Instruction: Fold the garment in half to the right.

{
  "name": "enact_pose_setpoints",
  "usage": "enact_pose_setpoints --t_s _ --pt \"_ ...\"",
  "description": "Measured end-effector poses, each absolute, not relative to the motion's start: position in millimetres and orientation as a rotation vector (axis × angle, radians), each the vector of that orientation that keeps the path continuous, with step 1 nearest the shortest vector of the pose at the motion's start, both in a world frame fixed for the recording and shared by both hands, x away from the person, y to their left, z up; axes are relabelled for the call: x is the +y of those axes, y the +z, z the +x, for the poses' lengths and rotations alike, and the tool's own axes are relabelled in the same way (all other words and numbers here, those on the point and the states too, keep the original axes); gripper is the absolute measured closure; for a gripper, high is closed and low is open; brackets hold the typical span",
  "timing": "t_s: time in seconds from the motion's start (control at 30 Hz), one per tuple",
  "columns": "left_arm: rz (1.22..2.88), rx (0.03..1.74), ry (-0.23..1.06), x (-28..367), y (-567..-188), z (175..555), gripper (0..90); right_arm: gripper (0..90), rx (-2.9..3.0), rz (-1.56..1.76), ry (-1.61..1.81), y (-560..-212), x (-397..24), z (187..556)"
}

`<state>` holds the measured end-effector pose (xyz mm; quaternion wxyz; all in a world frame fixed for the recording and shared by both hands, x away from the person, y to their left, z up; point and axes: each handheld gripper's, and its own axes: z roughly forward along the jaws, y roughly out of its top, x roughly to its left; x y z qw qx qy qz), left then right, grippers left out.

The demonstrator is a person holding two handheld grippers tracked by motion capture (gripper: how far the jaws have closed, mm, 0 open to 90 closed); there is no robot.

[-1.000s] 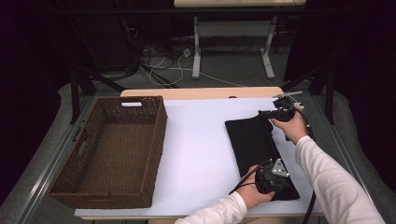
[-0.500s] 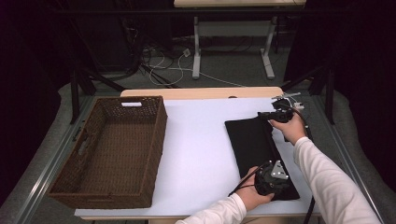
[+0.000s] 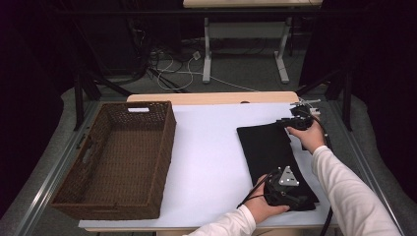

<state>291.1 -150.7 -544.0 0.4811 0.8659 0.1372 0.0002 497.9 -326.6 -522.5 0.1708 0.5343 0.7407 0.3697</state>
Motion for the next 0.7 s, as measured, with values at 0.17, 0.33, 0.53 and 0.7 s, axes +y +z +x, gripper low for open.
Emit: enact_pose_setpoints --t_s 0.17,0.33,0.53,0.7 --pt "2.116 0.348 0.053 -134 -541 294 38.4 57.8 2.073 1.475 0.992 -521 -328 494" --pt "2.116 0.405 0.078 -114 -540 300 37.7 55.0 2.065 1.479 0.993 -518 -330 489" --pt "2.111 0.496 0.11 -92 -544 311 35.8 54.2 2.062 1.449 0.964 -515 -326 476" --pt "2.101 0.575 0.097 -79 -548 319 33.5 49.9 2.057 1.434 0.986 -513 -321 462"
